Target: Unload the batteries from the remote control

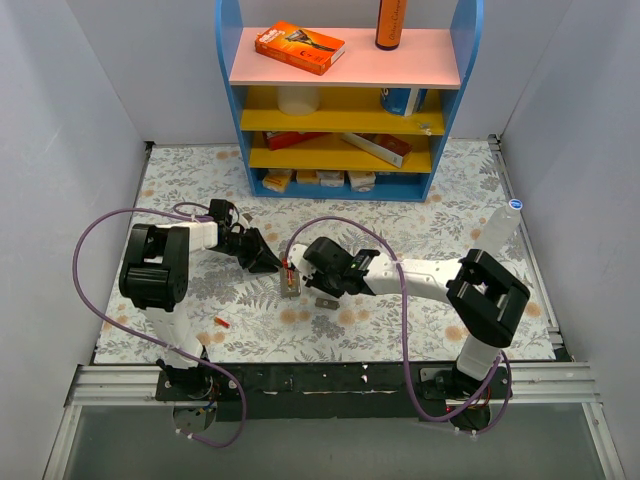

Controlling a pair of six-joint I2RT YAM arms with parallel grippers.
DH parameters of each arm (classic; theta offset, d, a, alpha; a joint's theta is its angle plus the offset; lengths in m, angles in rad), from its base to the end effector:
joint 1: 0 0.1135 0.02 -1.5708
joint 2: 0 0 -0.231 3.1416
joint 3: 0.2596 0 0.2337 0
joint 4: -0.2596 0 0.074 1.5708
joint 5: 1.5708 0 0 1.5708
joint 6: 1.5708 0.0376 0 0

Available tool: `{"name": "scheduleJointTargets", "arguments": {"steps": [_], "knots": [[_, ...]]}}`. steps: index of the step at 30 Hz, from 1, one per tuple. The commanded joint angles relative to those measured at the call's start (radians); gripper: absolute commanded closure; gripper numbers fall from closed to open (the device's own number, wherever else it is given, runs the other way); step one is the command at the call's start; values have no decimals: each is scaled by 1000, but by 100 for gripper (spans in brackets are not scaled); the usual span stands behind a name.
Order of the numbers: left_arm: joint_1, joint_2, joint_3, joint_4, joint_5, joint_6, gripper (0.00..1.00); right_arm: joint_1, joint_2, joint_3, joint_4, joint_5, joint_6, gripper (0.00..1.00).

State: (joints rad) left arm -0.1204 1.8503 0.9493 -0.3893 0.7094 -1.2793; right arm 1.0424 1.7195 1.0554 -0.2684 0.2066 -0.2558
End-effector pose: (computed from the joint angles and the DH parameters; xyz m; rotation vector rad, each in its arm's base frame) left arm 0.2943 -0.0603 0.0972 1.3660 -2.3464 1.0147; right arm 0.1756 0.2855 0.1610 -1.4287 2.0231 0.0764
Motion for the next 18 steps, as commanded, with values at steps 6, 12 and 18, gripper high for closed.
{"name": "scheduleJointTargets", "arguments": {"steps": [6,12,18], "knots": [[-10,-5,-6,-26,-142,34,73,11,-23,57,-74,-39,23,99],[-10,-11,-18,-19,-142,35,73,18,-17,87,-94,-19,24,99],[-10,-42,-7,-37,-146,35,69,21,-14,123,-127,-1,29,99]]}}
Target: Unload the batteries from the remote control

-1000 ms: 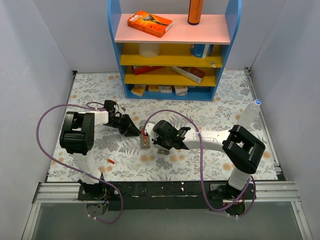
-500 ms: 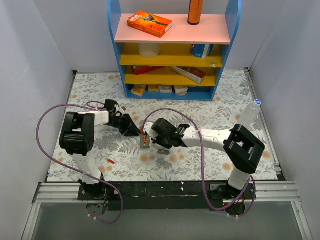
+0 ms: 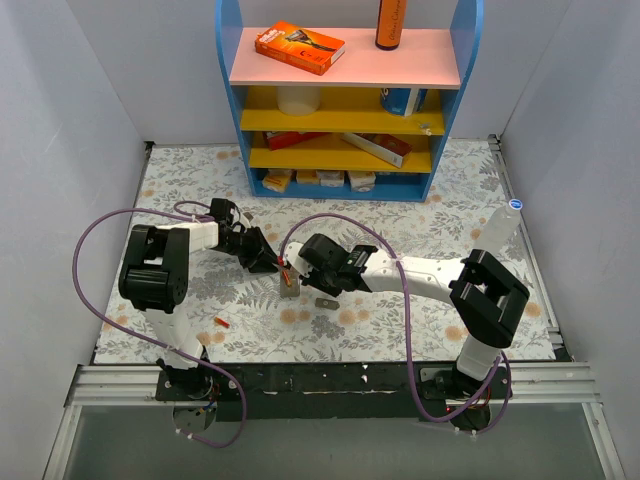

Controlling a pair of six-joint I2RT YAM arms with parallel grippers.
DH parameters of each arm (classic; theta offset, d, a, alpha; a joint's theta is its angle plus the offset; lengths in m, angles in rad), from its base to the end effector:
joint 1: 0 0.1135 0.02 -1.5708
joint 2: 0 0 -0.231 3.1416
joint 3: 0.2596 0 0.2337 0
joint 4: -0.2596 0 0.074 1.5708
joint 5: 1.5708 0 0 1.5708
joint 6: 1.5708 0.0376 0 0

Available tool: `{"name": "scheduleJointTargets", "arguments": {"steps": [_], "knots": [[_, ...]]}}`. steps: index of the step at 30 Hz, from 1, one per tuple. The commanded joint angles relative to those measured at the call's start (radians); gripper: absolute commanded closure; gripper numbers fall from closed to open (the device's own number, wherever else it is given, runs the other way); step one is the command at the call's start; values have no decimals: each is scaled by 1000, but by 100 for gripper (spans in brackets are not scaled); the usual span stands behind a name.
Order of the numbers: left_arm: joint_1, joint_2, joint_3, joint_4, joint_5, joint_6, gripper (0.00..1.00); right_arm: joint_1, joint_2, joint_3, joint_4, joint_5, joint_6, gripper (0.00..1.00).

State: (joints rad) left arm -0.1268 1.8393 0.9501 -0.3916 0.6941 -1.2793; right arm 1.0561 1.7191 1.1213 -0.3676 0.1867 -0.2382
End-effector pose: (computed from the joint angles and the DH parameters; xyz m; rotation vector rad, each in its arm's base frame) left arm 0.2941 -0.0617 0.1000 1.3659 -2.3664 1.0105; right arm 0.1723 0.2905 0.1732 -1.4566 2.0493 0.0962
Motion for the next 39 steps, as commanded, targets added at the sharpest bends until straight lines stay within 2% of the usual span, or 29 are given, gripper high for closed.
{"name": "scheduleJointTargets", "arguments": {"steps": [1,8,12,13,17,20,25,33,39], "knots": [[-4,-37,-5,-45,-136,35,68,7,-18,61,-31,20,11,99],[-4,-89,22,-95,-185,47,64,16,-15,71,-54,23,20,99],[-2,-127,10,-128,-277,48,62,28,-12,72,-60,11,39,99],[-2,-150,6,-139,-338,41,62,33,-10,75,-60,-9,46,99],[18,-213,4,-144,-423,20,60,116,11,116,-19,-84,102,99],[39,-250,22,-165,-473,14,59,172,77,181,-27,-83,148,99],[58,-267,30,-216,-564,46,55,199,183,262,-60,-32,218,99],[92,-268,-45,-185,-542,54,57,197,123,193,-28,16,231,99],[92,-356,-57,-138,-484,77,56,137,-39,80,-10,27,277,99]]}}
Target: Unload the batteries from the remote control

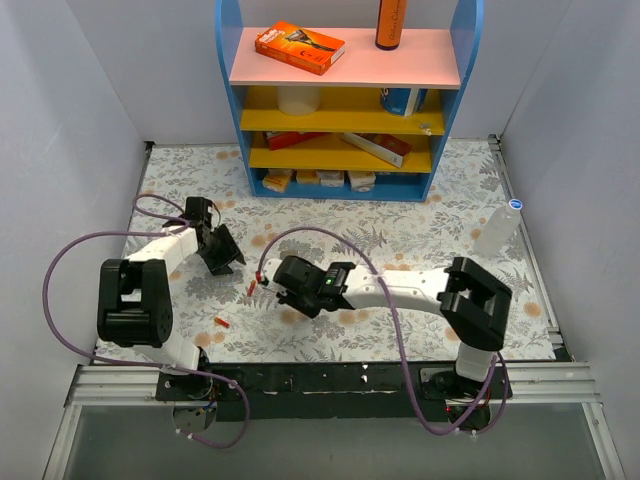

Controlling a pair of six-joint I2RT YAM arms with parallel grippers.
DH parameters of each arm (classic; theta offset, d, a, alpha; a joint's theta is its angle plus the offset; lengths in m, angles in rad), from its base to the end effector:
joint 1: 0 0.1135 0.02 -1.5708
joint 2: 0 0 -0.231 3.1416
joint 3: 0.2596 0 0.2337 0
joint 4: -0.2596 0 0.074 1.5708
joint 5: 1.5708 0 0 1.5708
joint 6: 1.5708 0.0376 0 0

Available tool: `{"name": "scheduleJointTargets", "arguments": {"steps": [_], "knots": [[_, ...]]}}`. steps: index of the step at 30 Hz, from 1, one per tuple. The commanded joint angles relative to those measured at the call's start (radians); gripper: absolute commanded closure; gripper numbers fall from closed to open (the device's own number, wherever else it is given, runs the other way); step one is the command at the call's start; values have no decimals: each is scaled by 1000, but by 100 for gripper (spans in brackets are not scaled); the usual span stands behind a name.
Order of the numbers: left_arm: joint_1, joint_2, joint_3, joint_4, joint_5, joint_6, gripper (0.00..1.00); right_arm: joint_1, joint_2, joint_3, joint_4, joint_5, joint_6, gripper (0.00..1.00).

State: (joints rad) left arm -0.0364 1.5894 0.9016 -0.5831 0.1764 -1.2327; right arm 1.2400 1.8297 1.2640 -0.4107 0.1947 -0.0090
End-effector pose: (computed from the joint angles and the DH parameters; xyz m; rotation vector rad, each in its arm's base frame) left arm 0.2693 -0.0164 0.1414 -1.6378 2.4740 -0.4770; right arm 0.1251 0.3420 0.1745 -1.4216 2.1023 0.2463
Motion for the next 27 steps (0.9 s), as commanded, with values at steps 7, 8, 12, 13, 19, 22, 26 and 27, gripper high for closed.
{"name": "scheduleJointTargets", "arguments": {"steps": [7,8,12,13,19,22,26,27], "knots": [[1,-239,-73,126,72,48,50,-270,-331,-239,53,80,84,99],[1,-258,-76,132,96,50,49,-298,-336,-253,41,87,86,99],[-11,-304,-101,179,196,62,38,-399,-319,-287,1,84,90,99],[-19,-310,-101,184,210,65,33,-424,-319,-301,-3,83,98,99],[-66,-379,-109,227,273,78,2,-467,-297,-351,0,69,144,93],[-66,-405,-110,246,301,82,2,-467,-261,-359,21,42,185,91],[-66,-424,-124,264,319,79,2,-467,-219,-371,44,15,228,88],[-66,-421,-122,266,324,78,2,-467,-216,-373,46,6,228,85]]}}
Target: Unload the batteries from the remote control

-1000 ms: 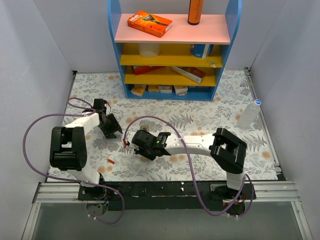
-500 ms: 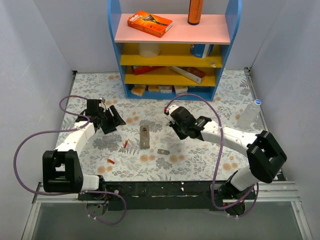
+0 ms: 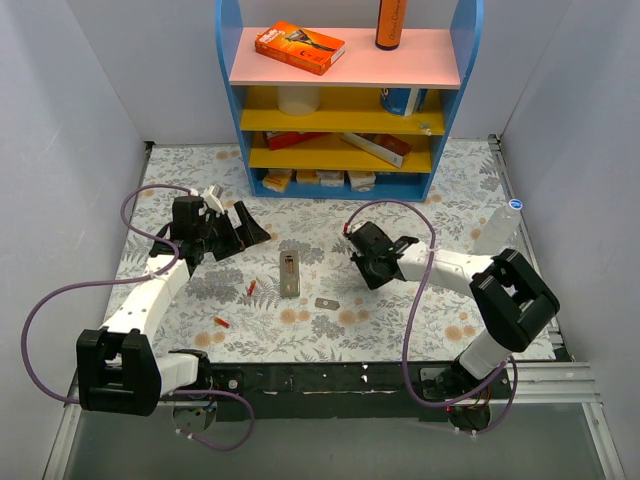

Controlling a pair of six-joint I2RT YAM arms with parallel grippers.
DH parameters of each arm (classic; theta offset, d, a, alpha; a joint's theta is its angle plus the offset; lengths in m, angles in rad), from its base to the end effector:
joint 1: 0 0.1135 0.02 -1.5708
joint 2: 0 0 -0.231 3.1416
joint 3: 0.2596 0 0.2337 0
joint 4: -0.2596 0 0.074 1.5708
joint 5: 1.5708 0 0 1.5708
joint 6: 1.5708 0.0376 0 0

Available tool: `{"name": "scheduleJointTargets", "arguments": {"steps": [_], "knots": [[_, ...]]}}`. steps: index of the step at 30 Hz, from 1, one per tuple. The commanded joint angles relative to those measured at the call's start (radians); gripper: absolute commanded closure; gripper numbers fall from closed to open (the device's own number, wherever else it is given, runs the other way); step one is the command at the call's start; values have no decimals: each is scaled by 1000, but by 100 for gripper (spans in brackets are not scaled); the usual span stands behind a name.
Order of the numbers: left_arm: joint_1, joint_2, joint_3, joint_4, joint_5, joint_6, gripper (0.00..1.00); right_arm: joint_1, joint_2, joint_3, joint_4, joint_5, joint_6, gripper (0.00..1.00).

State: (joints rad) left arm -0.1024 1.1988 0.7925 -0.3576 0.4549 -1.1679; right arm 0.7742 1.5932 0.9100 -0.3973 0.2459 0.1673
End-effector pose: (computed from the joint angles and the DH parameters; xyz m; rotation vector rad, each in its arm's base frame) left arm 0.2421 -0.0415 0.2200 -1.0677 2.3020 -1.1101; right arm 0.2139 0.1964 0.1509 -0.6992 2.5018 0.0087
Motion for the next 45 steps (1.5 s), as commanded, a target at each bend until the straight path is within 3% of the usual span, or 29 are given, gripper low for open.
{"name": "scheduleJointTargets", "arguments": {"steps": [1,5,6,7,13,17,18,19,20,23,28,32,45], "knots": [[0,-25,-13,40,53,14,2,-1,21,-19,28,-54,52,85],[-2,-10,-9,39,57,14,2,-1,-18,-34,26,-54,55,67],[-2,-8,-9,40,53,13,2,0,-39,-34,20,-56,49,53],[-2,-7,-10,40,51,11,2,-1,-51,-36,14,-65,47,49],[-5,-15,-13,51,90,13,2,-3,-166,-19,-28,-70,26,45],[-5,-56,-6,69,82,11,2,-6,-268,6,-52,-63,3,35],[-5,-68,-7,80,109,5,2,-6,-285,15,-55,-66,-3,29],[-5,-100,-7,88,131,-5,2,-6,-301,23,-64,-68,-8,15],[-5,-117,-6,104,149,-21,2,-6,-337,38,-66,-71,-18,10],[-6,-189,23,124,208,-93,2,-6,-427,38,-37,-82,0,7],[-6,-297,53,112,188,-130,2,-7,-603,-28,80,-169,86,5],[-6,-361,54,109,211,-147,2,-6,-761,-71,141,-109,149,5],[-6,-449,70,108,252,-184,2,-6,-872,-83,133,-69,189,3]]}}
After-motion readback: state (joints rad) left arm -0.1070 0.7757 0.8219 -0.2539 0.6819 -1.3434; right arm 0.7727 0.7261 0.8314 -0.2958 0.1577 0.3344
